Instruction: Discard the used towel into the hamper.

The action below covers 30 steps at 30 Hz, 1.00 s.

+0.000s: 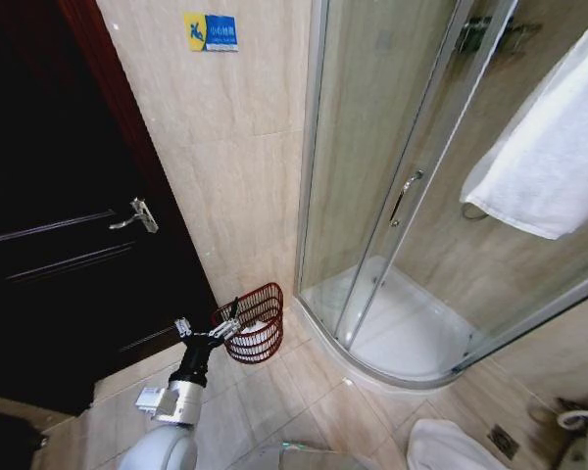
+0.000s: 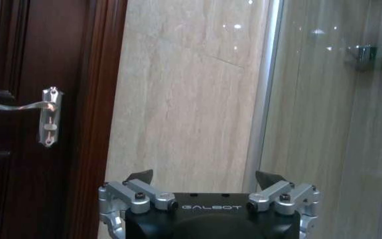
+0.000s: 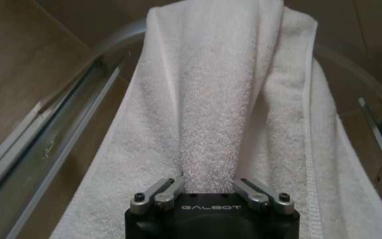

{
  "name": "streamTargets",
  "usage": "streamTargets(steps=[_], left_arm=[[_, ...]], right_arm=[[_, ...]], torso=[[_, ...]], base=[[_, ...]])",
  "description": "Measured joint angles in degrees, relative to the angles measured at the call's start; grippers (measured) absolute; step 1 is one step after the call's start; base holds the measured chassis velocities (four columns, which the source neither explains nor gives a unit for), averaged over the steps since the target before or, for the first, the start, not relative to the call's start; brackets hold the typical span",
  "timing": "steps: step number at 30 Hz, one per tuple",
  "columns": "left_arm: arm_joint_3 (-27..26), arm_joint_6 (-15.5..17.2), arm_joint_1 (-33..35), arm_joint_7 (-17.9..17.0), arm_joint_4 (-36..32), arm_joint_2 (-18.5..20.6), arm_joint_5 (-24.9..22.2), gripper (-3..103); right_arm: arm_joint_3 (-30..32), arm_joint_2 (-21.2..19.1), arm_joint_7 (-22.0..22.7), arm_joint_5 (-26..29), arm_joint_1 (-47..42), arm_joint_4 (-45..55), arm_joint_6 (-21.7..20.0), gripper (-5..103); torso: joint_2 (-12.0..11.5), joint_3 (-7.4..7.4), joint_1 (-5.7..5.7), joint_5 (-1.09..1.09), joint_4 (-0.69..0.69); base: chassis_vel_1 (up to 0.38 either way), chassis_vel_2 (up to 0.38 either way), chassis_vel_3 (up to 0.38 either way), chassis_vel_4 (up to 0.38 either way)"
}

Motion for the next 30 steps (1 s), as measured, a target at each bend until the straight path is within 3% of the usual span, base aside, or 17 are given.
streamTargets(steps=[13,17,24,30], left_arm=[[0.00,0.00,0.00,0.00,0.00,0.00,0.00,100],[0.00,0.00,0.00,0.00,0.00,0.00,0.00,100],[0.00,0.00,0.00,0.00,0.00,0.00,0.00,100],[0.00,0.00,0.00,0.00,0.00,0.00,0.00,100]], right_arm=[[1.45,4.80,-2.47,-1.12,5.77,5.74,-0.39,14],[3.25,5.37,-3.78,-3.78,6.65,7.17,0.27,14],[6.43,4.08,-6.08,-16.16,6.77,5.66,5.74,14],[9.31,2.27,-6.48,-18.60,6.75,3.61,8.42,14]], torso=[[0.00,0.01,0.00,0.04,-0.01],[-0.01,0.01,0.00,0.02,-0.01],[-0.01,0.01,0.00,0.00,0.00],[-0.01,0.01,0.00,0.01,0.00]], base=[[0.000,0.000,0.000,0.000],[0.000,0.000,0.000,0.000],[0.000,0.000,0.000,0.000],[0.000,0.000,0.000,0.000]])
